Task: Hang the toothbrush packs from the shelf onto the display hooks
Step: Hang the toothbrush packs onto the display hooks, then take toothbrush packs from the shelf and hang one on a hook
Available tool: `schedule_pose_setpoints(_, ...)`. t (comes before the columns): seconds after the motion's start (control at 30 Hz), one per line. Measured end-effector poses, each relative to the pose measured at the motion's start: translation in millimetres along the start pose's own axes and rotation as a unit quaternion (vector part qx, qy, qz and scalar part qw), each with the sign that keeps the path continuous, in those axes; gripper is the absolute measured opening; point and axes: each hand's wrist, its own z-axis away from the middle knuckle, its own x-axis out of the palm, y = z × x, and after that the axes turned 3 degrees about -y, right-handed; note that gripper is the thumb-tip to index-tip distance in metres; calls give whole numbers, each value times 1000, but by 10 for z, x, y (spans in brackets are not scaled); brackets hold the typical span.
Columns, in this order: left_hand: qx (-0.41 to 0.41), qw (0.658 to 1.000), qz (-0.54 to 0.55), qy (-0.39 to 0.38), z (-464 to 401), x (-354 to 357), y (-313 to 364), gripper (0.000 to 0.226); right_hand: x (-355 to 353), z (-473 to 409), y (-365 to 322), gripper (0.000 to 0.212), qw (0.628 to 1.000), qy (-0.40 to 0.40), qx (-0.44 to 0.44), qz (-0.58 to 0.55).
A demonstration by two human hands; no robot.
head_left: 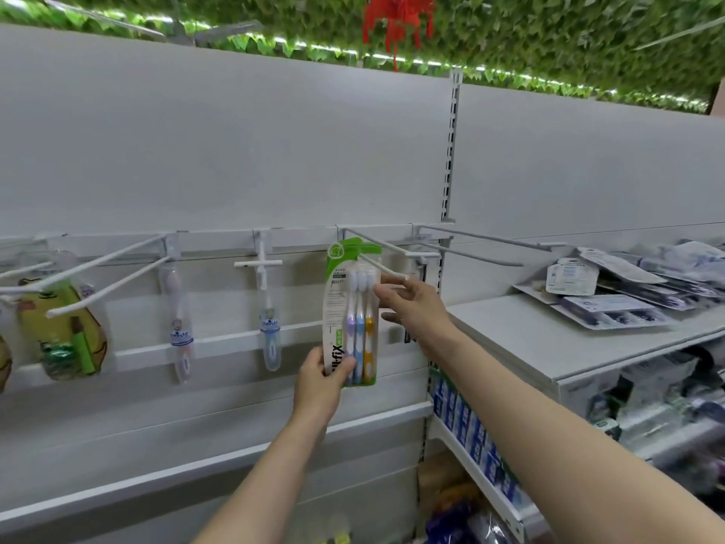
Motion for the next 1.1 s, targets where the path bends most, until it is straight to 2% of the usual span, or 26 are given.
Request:
schedule_pose_setpoints(0.13,-80,995,-11,62,200,219,-156,37,-297,128,61,41,995,-26,22,95)
schedule_pose_setpoints(0.2,-117,989,-20,87,321,418,-203,53,-599,247,37,45,985,-33,33,163)
schedule_pose_setpoints(0.27,-136,983,-36,118,395,656,-129,72,-976,401,-52,45,970,-55,39,235)
schedule_pose_setpoints(0.37,-163,973,13,163,512,1109,279,80,-1641,634,-235,39,955,-56,31,288)
schedule_pose_setpoints(0.5,-197,969,98,115,733,1875,808,74,-2625,959,-485,37,929,-18,39,367)
schedule_pose_setpoints(0.57,-187,973,106,87,883,2326,954,90,-3103,1137,-562,36,910,-6,37,414)
schedule_pose_setpoints(0.6,-165,979,89,77,947,2571,1004,99,-3330,1242,-604,37,900,-1,39,435)
schedule_pose_setpoints(0.63,-121,990,48,57,1044,2824,1071,96,-3554,1338,-635,38,890,4,43,453)
schedule_pose_setpoints(0.73,42,994,-98,-34,1295,3548,1329,65,-4230,1571,-678,45,866,20,57,497)
schedule_pose_setpoints(0.8,140,970,-173,-97,1375,3949,1538,59,-4674,1681,-683,44,848,35,66,524)
schedule_pose_setpoints(0.87,211,931,-256,-149,1396,4315,1709,55,-5105,1765,-673,43,825,43,78,558)
schedule_pose_setpoints(0.97,274,871,-352,-204,1328,4861,1865,52,-5672,1854,-651,51,780,48,85,618)
schedule_pose_setpoints(1.1,333,816,-403,-245,1162,5645,1928,52,-6406,1866,-547,48,740,64,95,663)
